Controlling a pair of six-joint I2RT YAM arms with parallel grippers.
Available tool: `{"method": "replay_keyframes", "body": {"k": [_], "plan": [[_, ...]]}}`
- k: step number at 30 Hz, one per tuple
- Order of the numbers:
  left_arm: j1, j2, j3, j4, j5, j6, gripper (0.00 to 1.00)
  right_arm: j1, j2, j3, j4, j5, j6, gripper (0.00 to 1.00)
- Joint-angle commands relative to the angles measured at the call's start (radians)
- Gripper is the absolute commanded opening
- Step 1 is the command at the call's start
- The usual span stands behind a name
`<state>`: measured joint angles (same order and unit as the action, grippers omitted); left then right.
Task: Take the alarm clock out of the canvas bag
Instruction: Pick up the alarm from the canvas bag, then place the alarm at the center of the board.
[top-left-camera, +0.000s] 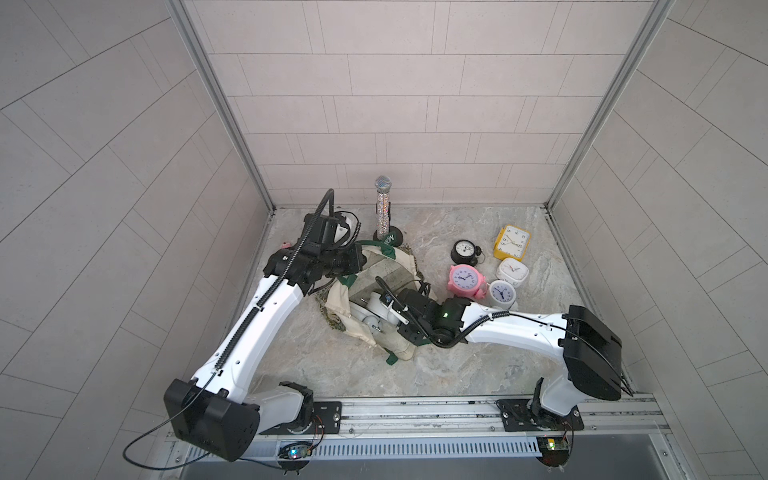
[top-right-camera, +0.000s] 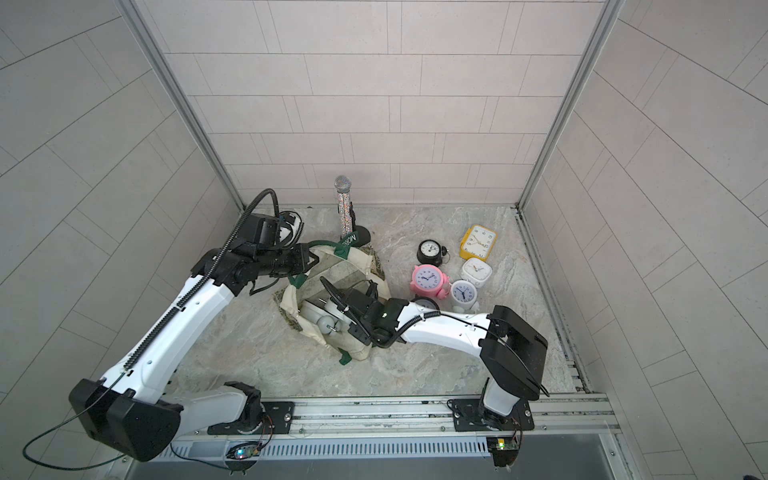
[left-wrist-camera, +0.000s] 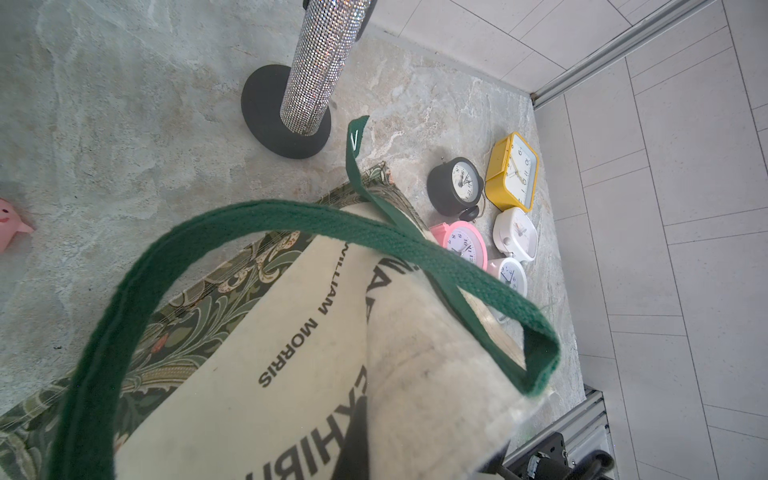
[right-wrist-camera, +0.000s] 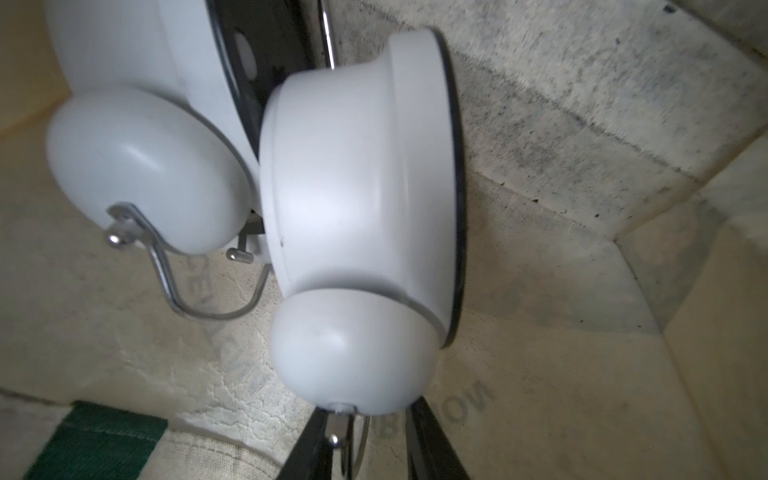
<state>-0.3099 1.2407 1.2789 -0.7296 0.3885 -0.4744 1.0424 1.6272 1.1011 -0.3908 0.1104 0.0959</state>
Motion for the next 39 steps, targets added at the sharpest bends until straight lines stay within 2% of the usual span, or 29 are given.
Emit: {"method": "replay_keyframes", "body": {"k": [1,11,15,21,27,34,39], "plan": [[0.005,-0.013,0.011,0.019,0.004,0.002,0.0,0.002,0.017,-0.022,0.032,0.011,0.019,0.26],[0.006,-0.014,0.009,0.021,0.003,0.001,0.0,0.003,-0.024,-0.044,0.077,0.027,0.023,0.01],[0.006,-0.011,0.009,0.024,-0.003,0.0,0.0,0.002,-0.077,-0.02,0.029,0.014,0.02,0.0],[0.007,-0.007,0.009,0.02,-0.032,0.002,0.0,0.003,-0.179,0.072,-0.145,-0.012,0.028,0.0],[0.009,-0.005,0.017,0.012,-0.056,0.002,0.0,0.001,-0.333,0.112,-0.247,-0.049,0.028,0.0],[0.013,0.005,0.023,0.009,-0.056,0.008,0.0,-0.008,-0.458,0.252,-0.431,-0.087,0.016,0.0],[0.013,0.011,0.028,0.008,-0.051,0.008,0.0,-0.046,-0.54,0.325,-0.489,-0.134,0.016,0.0]]}}
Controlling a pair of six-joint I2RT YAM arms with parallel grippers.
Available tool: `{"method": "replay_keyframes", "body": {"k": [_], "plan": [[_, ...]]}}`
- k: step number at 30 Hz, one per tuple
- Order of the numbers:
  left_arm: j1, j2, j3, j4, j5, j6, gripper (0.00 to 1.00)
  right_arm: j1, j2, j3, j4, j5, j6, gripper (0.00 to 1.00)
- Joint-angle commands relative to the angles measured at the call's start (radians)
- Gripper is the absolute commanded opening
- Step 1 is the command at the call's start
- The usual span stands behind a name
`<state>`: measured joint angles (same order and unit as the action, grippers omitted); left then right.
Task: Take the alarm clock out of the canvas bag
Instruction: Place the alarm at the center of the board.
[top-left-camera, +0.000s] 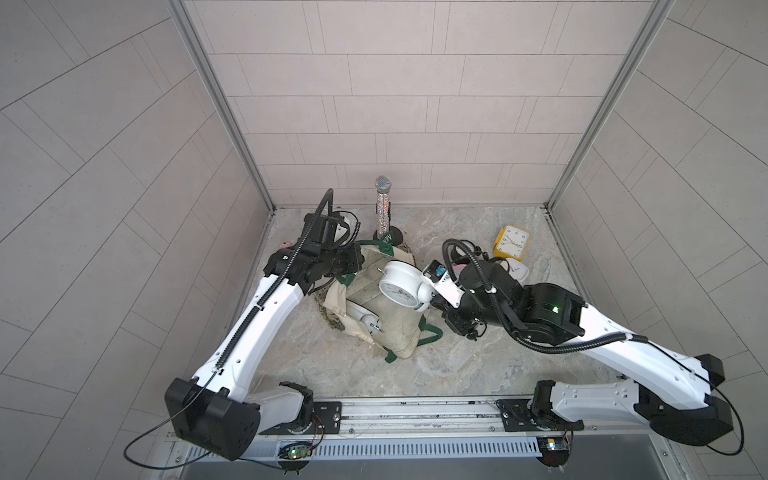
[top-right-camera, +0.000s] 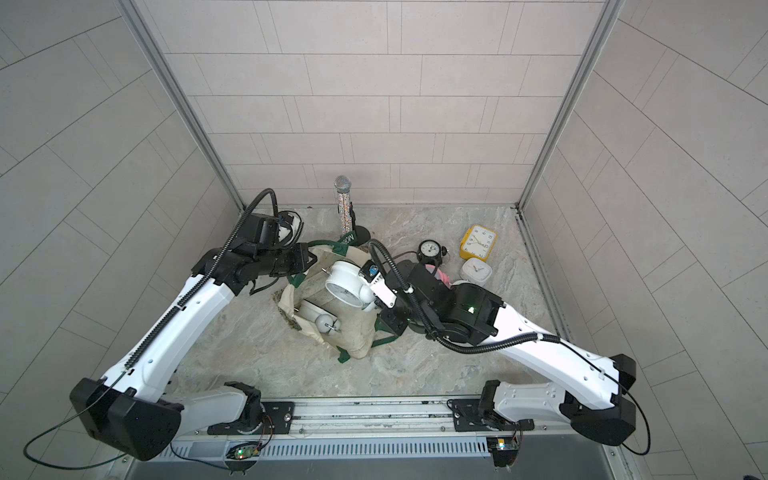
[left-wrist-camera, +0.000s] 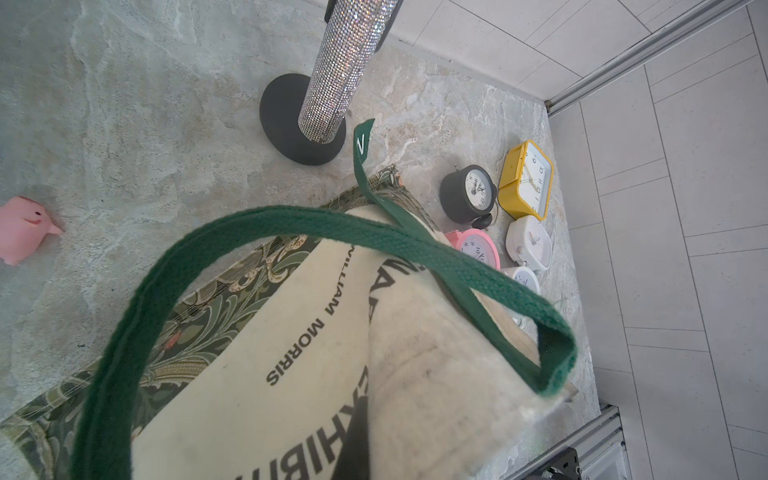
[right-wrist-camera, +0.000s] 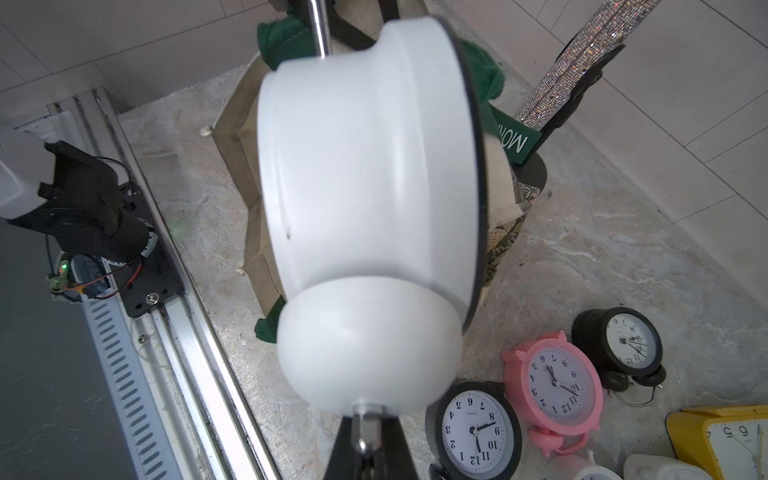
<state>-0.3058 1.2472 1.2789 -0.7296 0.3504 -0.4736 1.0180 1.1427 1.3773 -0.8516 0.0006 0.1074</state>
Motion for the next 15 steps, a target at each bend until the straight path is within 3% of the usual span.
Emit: {"method": "replay_keyframes", "body": {"k": [1,4,8,15], "plan": [[0.009,0.004,0.028,0.007,-0.013,0.008,0.0,-0.041,-0.075,0.058,-0.028,-0.037,0.008,0.0],[0.009,0.005,0.03,0.007,-0.013,0.01,0.0,-0.135,-0.121,0.07,-0.017,-0.061,0.028,0.0],[0.01,0.005,0.031,0.006,-0.011,0.01,0.0,-0.341,-0.164,0.048,0.039,-0.075,0.12,0.0],[0.008,0.0,0.027,0.006,-0.009,0.01,0.0,-0.674,-0.262,-0.121,0.246,-0.096,0.318,0.0]]}}
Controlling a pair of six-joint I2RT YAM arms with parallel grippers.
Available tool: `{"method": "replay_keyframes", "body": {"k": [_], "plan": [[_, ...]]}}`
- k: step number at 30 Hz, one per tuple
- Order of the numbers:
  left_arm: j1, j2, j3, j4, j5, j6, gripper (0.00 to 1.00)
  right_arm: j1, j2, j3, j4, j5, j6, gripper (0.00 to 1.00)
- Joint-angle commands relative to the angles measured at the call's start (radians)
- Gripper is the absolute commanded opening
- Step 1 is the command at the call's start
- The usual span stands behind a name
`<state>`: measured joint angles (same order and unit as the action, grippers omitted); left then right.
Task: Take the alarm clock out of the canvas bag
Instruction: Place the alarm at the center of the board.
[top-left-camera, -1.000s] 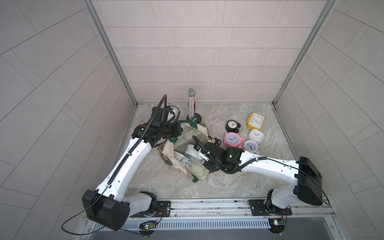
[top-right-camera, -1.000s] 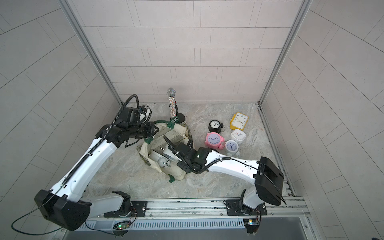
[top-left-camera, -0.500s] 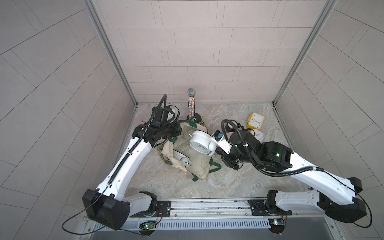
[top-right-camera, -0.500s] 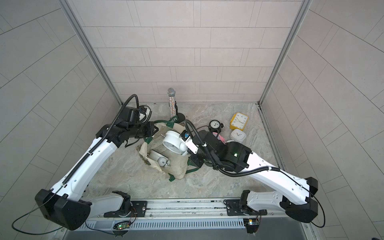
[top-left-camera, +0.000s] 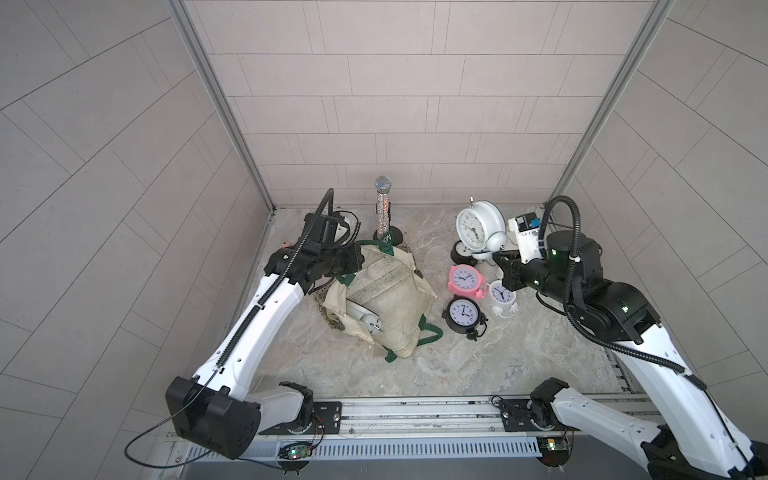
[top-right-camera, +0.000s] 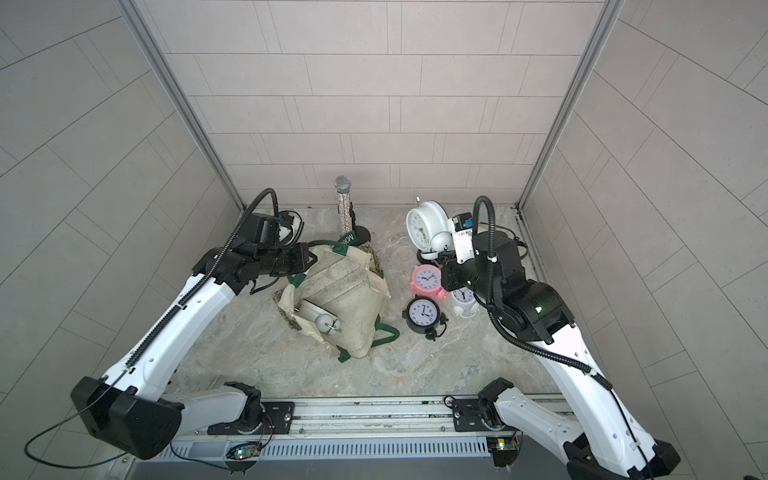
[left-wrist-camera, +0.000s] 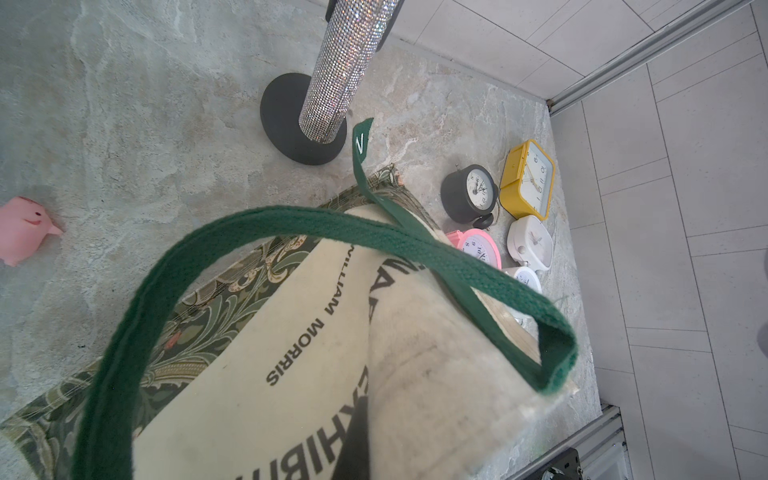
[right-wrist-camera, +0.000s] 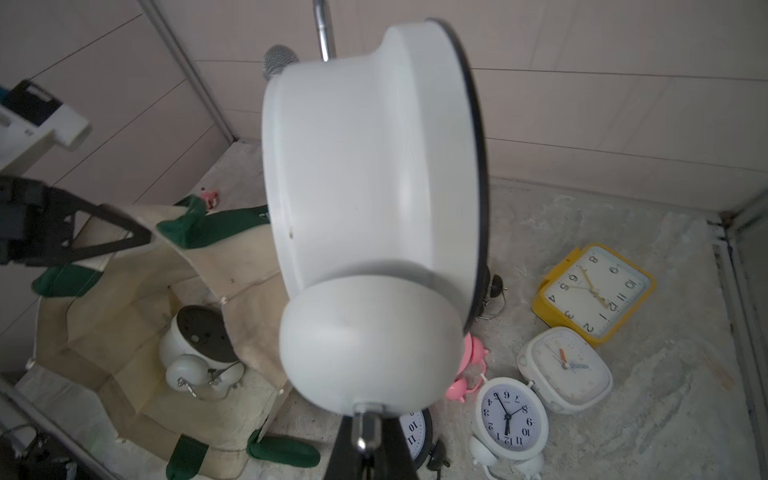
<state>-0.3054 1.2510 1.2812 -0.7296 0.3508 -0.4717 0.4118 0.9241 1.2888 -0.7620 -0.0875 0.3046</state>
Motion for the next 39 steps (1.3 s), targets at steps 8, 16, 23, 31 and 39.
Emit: {"method": "replay_keyframes", "body": {"k": [8,16,23,31,39], "plan": [[0.009,-0.009,0.01,0.018,0.005,0.004,0.0,-0.414,-0.147,-0.298,0.31,-0.001,0.375,0.0],[0.008,-0.015,0.0,0.021,0.009,0.005,0.0,-0.51,-0.197,-0.503,0.326,0.097,0.487,0.0],[0.01,-0.019,-0.008,0.025,0.01,0.005,0.0,-0.525,-0.189,-0.62,0.37,0.115,0.594,0.0],[0.009,-0.017,-0.013,0.029,0.005,0.005,0.0,-0.574,-0.12,-0.692,0.48,-0.024,0.682,0.0],[0.009,-0.018,-0.011,0.034,0.006,0.002,0.0,-0.657,-0.065,-0.735,0.562,-0.136,0.763,0.0]]}}
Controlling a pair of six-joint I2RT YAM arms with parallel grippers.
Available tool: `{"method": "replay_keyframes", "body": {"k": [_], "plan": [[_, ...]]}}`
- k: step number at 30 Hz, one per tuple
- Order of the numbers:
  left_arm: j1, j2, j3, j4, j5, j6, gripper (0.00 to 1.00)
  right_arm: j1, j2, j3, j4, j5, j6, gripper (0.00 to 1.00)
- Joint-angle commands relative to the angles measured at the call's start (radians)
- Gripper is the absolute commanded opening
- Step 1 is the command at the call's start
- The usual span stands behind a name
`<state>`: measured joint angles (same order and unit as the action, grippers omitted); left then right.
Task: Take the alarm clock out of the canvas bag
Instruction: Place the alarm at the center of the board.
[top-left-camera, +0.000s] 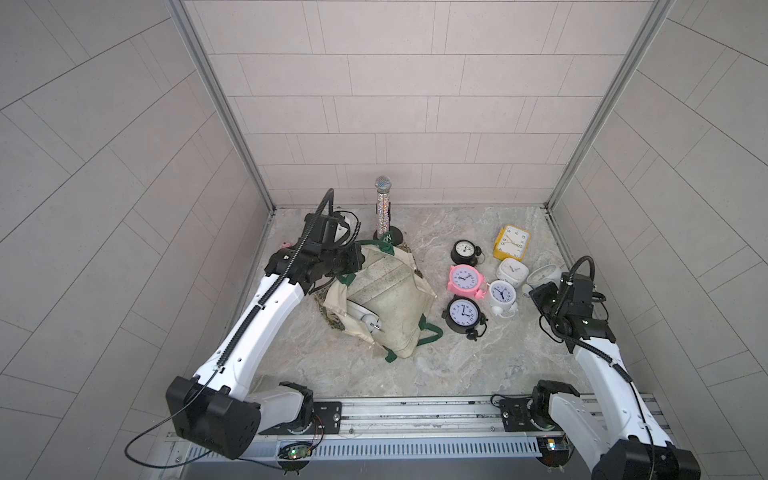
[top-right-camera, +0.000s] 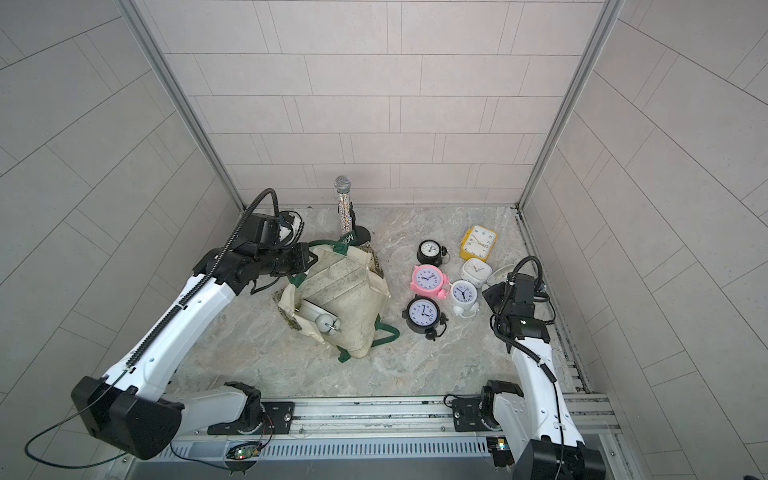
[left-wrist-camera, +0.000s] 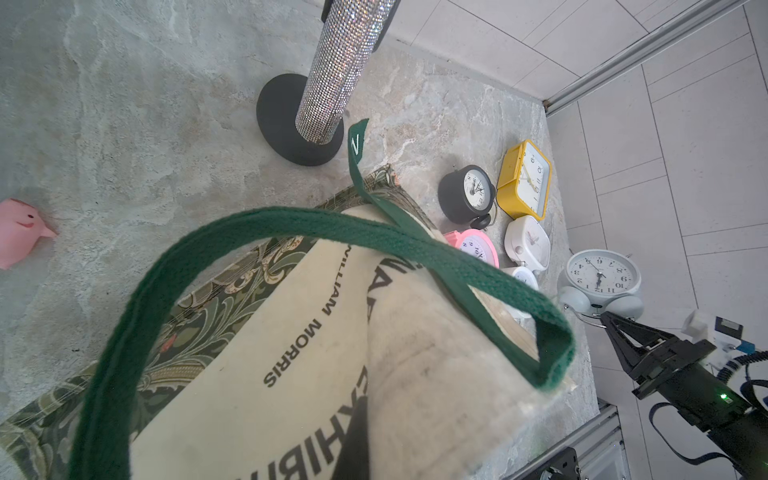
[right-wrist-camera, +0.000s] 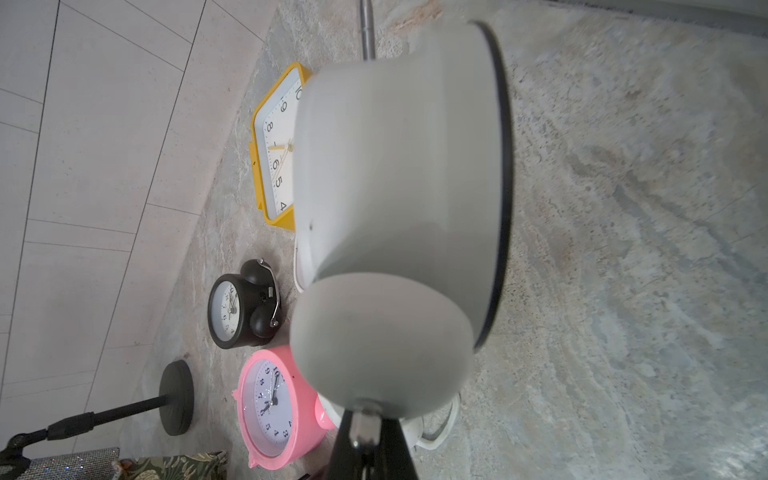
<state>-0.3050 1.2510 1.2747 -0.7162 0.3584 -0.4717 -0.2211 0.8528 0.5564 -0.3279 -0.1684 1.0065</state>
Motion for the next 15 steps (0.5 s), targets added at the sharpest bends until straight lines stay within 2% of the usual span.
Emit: {"method": "replay_keyframes", "body": {"k": [1,6,11,15], "plan": [[0.008,-0.016,-0.004,0.02,0.0,0.002,0.0,-0.029,0.016,-0.008,0.143,-0.069,0.072,0.0],[0.008,-0.015,-0.006,0.018,0.001,0.004,0.0,-0.057,0.063,-0.063,0.243,-0.157,0.158,0.0],[0.008,-0.011,-0.003,0.018,0.007,0.001,0.0,-0.076,0.079,-0.104,0.295,-0.165,0.168,0.0],[0.008,-0.005,0.0,0.019,0.011,-0.001,0.0,-0.153,0.123,-0.164,0.346,-0.222,0.19,0.0]]}}
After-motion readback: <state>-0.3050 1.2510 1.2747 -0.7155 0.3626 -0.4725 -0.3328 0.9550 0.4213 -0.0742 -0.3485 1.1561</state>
